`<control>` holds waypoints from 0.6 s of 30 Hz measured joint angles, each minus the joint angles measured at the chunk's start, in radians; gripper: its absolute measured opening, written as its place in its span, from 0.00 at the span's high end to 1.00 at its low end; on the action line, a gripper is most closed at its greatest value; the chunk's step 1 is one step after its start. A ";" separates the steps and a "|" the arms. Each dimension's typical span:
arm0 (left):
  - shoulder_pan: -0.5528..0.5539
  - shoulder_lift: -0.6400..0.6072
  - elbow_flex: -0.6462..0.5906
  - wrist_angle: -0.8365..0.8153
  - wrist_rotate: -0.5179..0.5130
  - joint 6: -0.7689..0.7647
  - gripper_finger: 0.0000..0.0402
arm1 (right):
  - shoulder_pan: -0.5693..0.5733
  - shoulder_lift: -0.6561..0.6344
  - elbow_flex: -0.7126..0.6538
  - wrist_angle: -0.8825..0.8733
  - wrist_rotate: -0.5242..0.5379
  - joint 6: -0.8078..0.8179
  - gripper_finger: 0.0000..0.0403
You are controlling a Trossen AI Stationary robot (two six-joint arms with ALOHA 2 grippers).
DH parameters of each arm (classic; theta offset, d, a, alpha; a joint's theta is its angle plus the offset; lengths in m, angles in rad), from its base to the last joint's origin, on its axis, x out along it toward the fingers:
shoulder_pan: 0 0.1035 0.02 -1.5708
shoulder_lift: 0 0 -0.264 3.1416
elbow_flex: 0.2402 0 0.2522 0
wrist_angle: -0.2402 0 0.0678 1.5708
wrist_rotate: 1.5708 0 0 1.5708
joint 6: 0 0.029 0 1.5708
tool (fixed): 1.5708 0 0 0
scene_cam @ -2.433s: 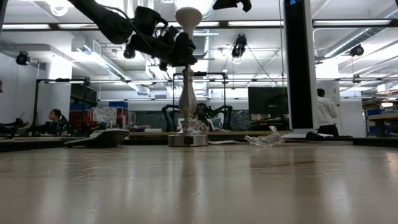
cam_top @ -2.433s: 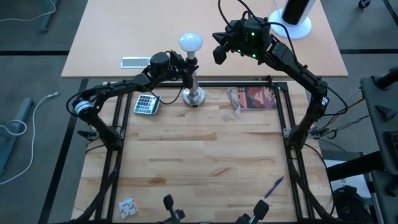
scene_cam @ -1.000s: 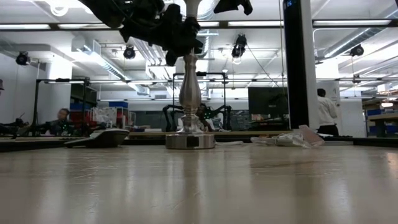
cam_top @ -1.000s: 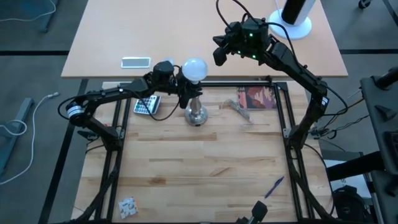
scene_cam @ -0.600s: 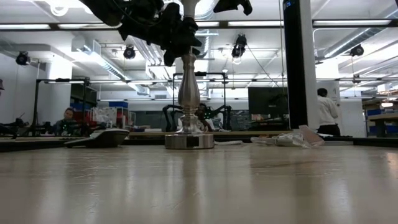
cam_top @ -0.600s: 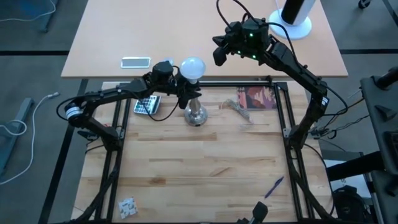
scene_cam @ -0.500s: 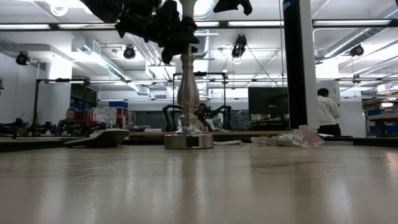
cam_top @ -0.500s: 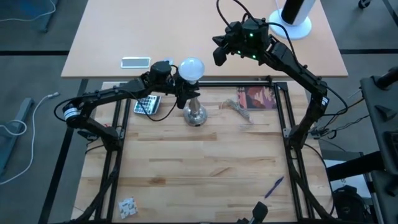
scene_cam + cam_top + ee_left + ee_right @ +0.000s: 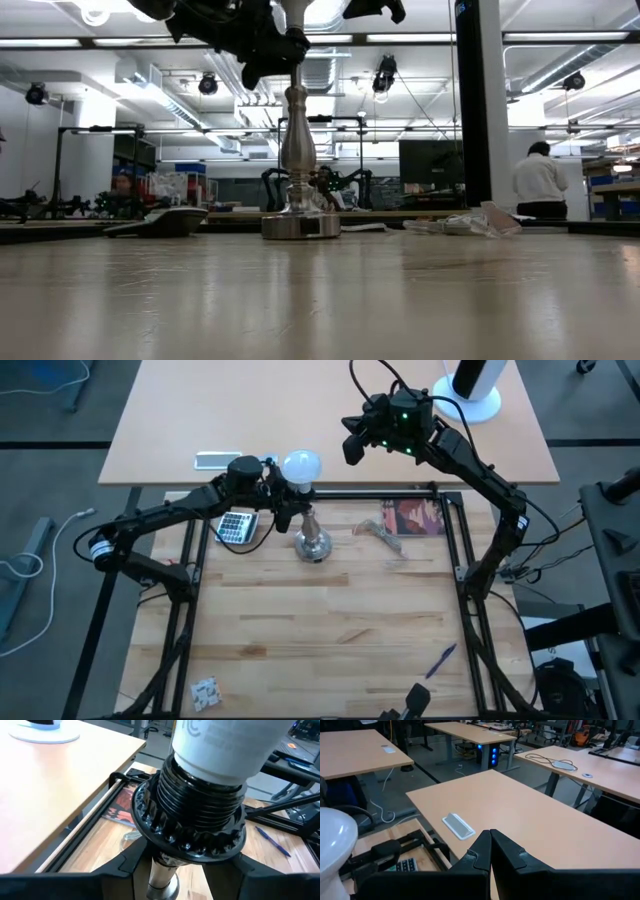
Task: Screw lightbulb
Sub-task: Insert the lightbulb into the table lamp
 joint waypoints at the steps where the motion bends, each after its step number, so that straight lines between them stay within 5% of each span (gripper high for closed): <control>1: 0.000 0.000 0.000 0.000 0.000 0.000 0.63 | 0.000 0.000 0.000 0.000 0.000 0.000 1.00; 18: 0.002 0.000 0.002 -0.002 -0.016 -0.019 0.49 | 0.000 0.000 0.000 0.000 0.001 -0.006 1.00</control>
